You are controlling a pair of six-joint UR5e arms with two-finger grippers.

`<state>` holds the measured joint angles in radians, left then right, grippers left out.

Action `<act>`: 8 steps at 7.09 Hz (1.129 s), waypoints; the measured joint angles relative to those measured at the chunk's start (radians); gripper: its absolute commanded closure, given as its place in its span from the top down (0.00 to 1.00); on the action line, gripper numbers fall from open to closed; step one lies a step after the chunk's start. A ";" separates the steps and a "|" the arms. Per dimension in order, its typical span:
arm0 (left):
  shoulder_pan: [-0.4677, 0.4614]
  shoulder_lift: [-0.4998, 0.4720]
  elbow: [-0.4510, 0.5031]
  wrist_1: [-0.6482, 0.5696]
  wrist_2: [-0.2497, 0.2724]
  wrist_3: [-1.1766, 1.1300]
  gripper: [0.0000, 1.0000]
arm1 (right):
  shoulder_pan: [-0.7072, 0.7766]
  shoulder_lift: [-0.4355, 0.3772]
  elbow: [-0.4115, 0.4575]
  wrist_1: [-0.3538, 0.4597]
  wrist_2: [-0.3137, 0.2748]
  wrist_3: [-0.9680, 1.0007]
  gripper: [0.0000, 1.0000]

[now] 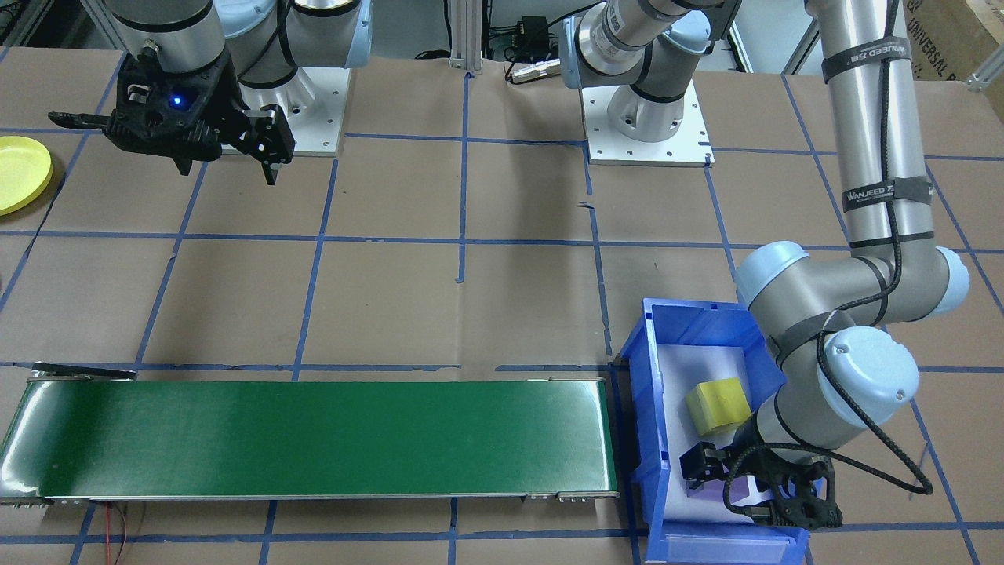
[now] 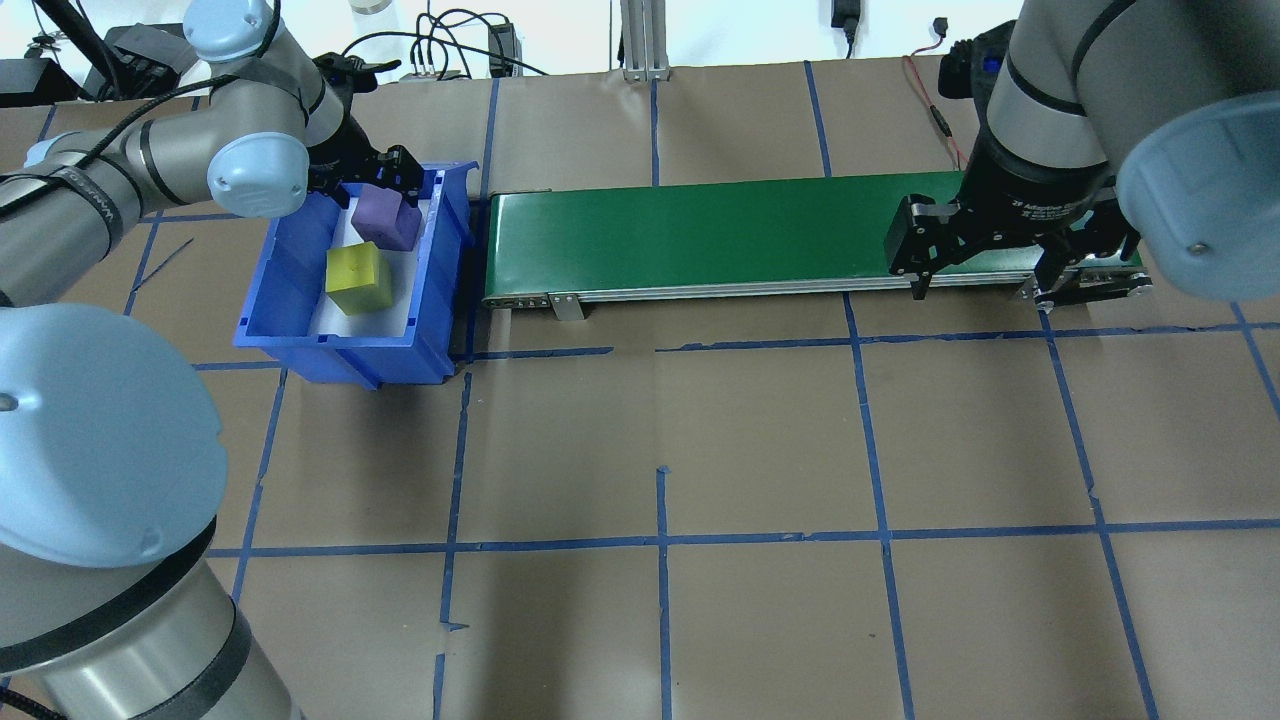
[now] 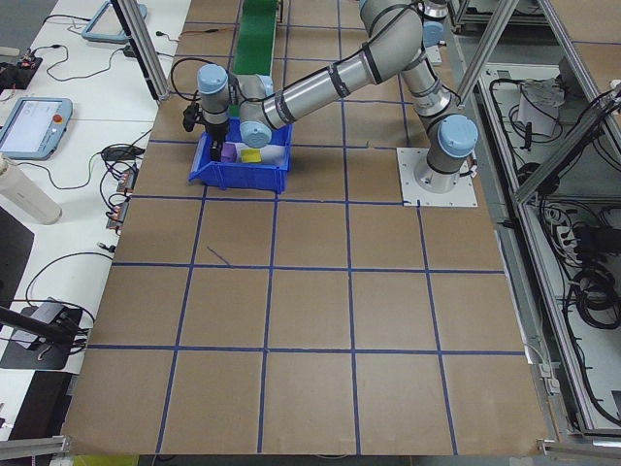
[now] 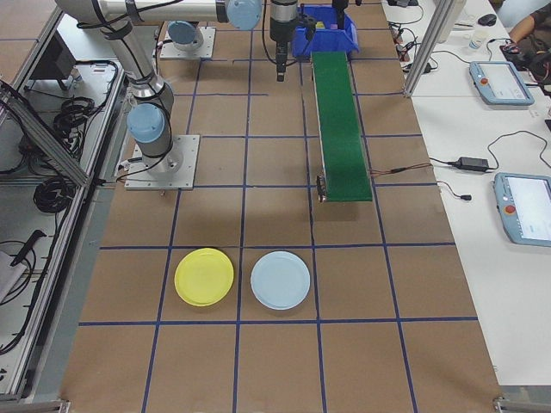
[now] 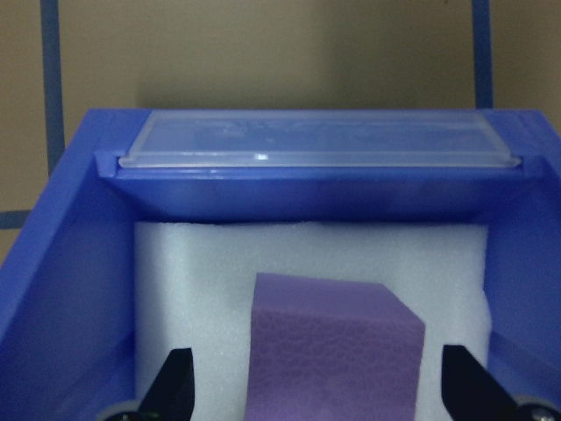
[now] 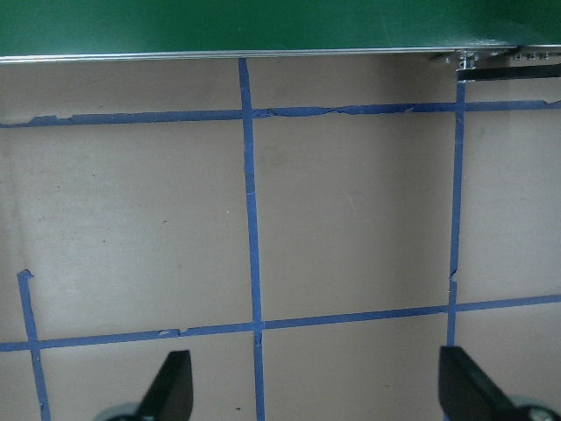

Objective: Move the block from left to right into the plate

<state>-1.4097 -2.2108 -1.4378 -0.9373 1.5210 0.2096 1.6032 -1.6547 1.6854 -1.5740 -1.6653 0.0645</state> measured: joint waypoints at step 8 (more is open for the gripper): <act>-0.094 0.213 0.030 -0.196 0.010 -0.078 0.61 | 0.001 0.004 0.010 -0.006 0.047 -0.001 1.00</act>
<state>-1.5033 -1.9974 -1.4081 -1.1338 1.5314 0.1312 1.6043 -1.6506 1.6950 -1.5798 -1.6181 0.0634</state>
